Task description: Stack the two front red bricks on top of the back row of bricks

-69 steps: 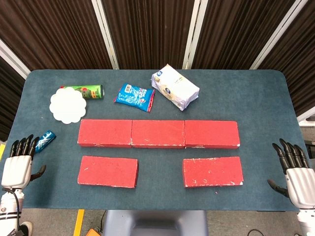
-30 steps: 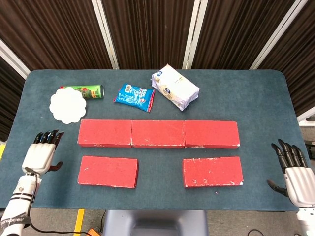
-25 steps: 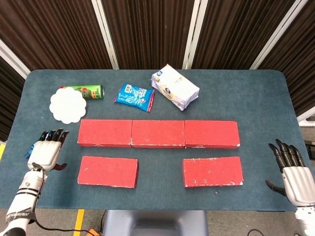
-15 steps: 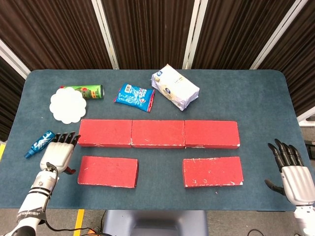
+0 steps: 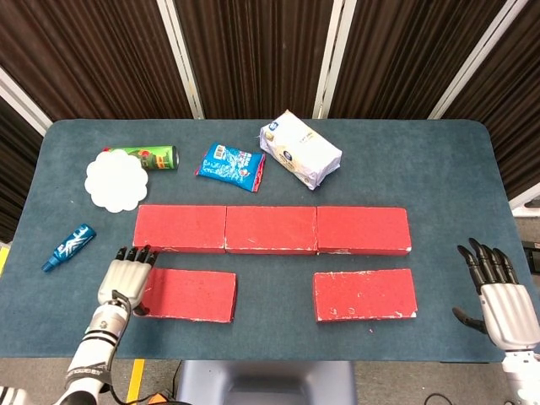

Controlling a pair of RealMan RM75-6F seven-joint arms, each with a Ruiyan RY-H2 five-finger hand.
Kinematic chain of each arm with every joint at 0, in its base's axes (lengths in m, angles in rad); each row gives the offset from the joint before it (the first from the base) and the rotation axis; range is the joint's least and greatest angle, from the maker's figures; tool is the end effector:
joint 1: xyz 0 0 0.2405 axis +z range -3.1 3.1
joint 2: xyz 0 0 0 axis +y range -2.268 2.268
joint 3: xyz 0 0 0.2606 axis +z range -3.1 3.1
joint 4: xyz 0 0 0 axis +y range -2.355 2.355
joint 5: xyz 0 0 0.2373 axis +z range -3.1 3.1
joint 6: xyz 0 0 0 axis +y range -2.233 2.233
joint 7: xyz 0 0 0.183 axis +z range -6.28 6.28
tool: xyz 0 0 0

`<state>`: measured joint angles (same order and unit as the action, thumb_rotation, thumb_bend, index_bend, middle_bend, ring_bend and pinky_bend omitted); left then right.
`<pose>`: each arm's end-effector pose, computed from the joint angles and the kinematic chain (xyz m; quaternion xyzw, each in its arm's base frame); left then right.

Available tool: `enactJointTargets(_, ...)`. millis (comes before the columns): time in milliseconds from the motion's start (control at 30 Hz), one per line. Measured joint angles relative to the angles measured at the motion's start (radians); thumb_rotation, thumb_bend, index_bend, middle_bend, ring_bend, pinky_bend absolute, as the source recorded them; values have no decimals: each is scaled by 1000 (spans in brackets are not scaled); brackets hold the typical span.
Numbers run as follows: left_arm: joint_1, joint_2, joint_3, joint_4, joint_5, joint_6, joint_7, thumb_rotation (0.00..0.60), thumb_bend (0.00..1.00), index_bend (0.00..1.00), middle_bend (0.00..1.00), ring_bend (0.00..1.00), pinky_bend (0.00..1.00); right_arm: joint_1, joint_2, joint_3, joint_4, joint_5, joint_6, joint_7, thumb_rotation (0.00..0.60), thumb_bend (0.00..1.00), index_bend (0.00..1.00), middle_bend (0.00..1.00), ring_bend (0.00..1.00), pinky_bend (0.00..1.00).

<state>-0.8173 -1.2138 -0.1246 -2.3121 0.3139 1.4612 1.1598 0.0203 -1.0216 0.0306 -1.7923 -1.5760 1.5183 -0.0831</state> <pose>-0.1401 0.2865 0.0369 -0.7448 -0.3909 -0.0955 0.5324 -0.2939 -0.1960 0.1473 0.6037 -0.3850 0.3896 0.5793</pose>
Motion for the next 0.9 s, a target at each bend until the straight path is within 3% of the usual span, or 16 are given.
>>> enactJointTargets(333, -45, -97, 18, -2, -35, 87, 23, 600, 0, 0, 0, 0, 48, 4, -2, 0, 0, 8, -7, 1, 600, 0, 156, 1, 9, 0)
enactJointTargets(900, -109, -273, -15, -9, -115, 271, 67, 600, 0, 0, 0, 0, 49, 9, -1, 0, 2, 18, -16, 3, 600, 0, 156, 1, 9, 0)
